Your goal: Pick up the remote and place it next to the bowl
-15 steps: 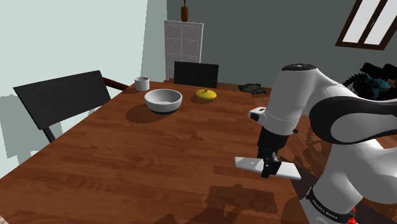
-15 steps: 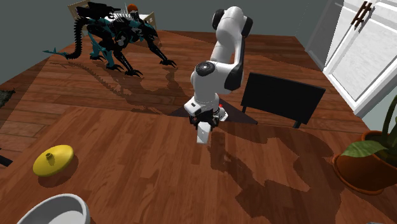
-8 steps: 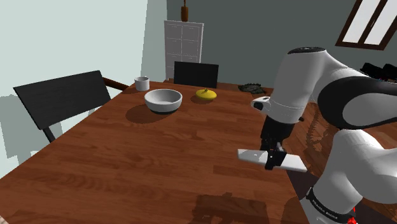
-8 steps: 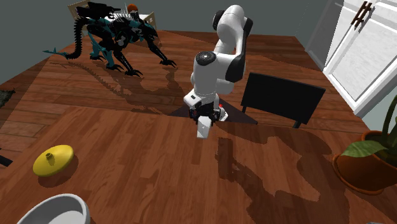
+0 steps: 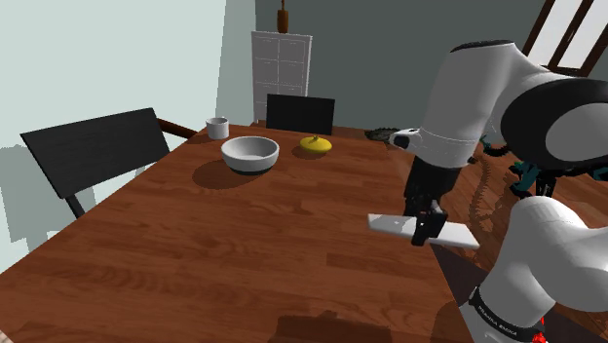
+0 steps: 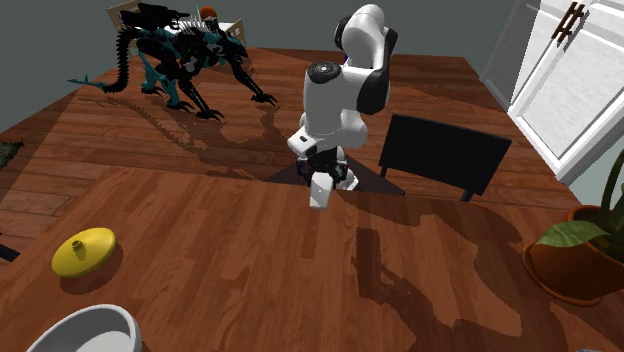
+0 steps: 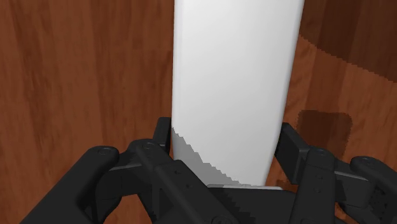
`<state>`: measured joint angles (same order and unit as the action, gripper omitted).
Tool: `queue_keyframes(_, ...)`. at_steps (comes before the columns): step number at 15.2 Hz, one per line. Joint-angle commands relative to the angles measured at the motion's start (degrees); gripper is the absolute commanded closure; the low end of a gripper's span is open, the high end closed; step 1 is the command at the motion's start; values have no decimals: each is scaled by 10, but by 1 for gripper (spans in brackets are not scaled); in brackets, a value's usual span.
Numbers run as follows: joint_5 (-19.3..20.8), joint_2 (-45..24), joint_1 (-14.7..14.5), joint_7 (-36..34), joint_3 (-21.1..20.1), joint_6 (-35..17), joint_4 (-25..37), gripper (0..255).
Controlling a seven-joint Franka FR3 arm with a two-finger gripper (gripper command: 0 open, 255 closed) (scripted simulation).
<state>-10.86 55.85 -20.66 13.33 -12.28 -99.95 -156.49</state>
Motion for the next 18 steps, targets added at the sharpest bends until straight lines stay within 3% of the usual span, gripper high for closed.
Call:
queue_keyframes(1,2,1,1,0,2,10,9,255)
queue_keyframes(9,30,-215,45,18,0,-82,133,255)
queue_keyframes(18,73,-431,77,13,-6,-111,318,255)
